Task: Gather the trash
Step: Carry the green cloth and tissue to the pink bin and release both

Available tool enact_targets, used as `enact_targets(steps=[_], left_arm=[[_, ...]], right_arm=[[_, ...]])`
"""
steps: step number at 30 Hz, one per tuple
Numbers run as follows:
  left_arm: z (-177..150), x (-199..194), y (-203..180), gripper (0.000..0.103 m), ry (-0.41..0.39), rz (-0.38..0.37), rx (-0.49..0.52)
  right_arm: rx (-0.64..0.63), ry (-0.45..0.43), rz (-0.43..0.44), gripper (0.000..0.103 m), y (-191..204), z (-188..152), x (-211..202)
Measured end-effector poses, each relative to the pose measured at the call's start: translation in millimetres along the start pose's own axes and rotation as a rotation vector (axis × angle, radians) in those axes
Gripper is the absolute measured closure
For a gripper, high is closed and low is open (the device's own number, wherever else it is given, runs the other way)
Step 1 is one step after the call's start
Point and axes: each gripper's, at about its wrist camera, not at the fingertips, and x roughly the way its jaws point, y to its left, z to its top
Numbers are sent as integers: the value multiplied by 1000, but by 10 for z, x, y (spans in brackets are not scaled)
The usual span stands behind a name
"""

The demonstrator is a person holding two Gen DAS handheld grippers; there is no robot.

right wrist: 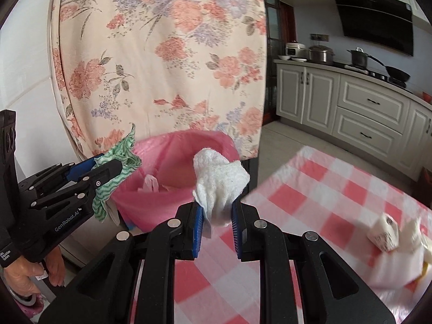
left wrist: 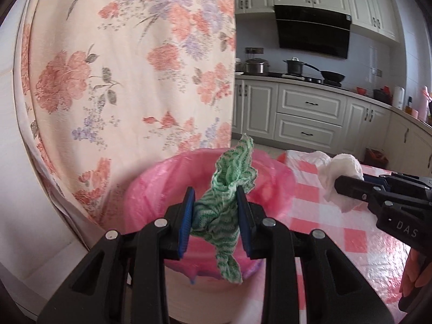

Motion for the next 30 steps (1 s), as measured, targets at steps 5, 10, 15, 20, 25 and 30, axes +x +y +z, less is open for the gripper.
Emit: enact_targets(steps=[5, 10, 15, 20, 25, 30], left_arm=[[107, 216, 197, 73, 5, 48, 2], [209, 494, 372, 70, 23, 63, -20], [264, 677, 520, 30, 29, 114, -80], [252, 645, 629, 24, 8, 152, -120], [176, 519, 615, 18, -8, 173, -128], [118, 344, 479, 6, -49, 200, -121]], right_arm=[[-17, 7, 32, 84, 90, 218, 298], [-28, 8, 73, 82, 183, 379, 594], [-85, 25, 89, 52, 307, 437, 855], [-116, 26, 71, 36, 317, 364, 909], [-100, 17, 53, 36, 217, 262, 784], [-78, 7, 15, 36, 74, 147, 561]])
